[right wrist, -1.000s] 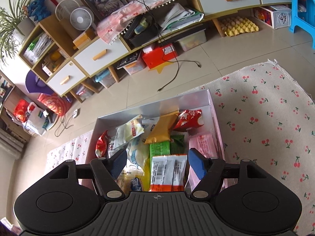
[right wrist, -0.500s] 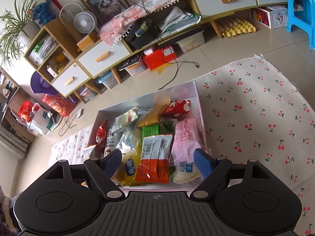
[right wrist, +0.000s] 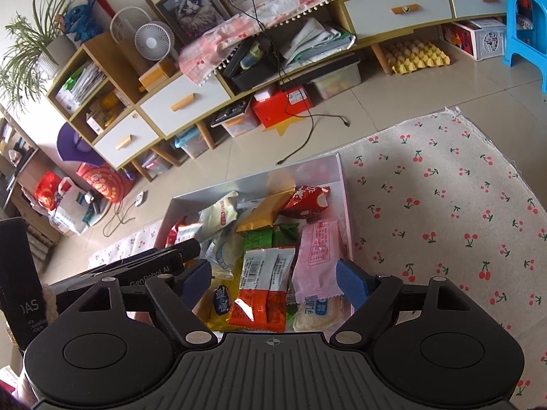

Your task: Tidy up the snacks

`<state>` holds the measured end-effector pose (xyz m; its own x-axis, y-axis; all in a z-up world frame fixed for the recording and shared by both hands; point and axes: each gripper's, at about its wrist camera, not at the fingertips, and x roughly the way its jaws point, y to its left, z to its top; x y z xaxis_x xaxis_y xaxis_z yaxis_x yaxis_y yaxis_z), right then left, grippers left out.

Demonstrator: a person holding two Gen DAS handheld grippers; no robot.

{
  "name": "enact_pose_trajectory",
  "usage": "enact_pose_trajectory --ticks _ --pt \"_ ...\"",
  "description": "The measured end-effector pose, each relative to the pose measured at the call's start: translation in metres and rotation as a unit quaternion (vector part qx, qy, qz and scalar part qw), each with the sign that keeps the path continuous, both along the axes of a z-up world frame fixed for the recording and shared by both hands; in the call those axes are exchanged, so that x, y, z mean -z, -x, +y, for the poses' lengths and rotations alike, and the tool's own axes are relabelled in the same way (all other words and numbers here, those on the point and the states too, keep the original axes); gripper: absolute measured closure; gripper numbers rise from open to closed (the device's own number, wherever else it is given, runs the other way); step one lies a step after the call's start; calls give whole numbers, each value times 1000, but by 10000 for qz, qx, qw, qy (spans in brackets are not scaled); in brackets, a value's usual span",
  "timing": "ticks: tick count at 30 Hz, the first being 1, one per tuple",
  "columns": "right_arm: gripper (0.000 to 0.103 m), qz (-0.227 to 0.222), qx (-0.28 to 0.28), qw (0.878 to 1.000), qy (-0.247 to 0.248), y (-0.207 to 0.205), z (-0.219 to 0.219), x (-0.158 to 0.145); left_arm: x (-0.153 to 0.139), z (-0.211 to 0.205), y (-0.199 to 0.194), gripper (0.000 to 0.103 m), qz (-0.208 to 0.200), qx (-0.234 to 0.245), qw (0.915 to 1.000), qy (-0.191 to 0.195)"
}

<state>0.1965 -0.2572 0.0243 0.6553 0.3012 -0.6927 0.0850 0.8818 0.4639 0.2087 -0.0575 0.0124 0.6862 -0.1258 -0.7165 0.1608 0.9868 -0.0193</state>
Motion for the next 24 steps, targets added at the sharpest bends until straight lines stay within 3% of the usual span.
enact_pose_trajectory --ticks 12,24 --pt "19 2 -128 9999 34 5 10 -2 -8 8 22 20 84 0 9999 -135" --pt "15 68 -59 9999 102 25 12 -13 -14 29 60 6 289 -131 9995 46"
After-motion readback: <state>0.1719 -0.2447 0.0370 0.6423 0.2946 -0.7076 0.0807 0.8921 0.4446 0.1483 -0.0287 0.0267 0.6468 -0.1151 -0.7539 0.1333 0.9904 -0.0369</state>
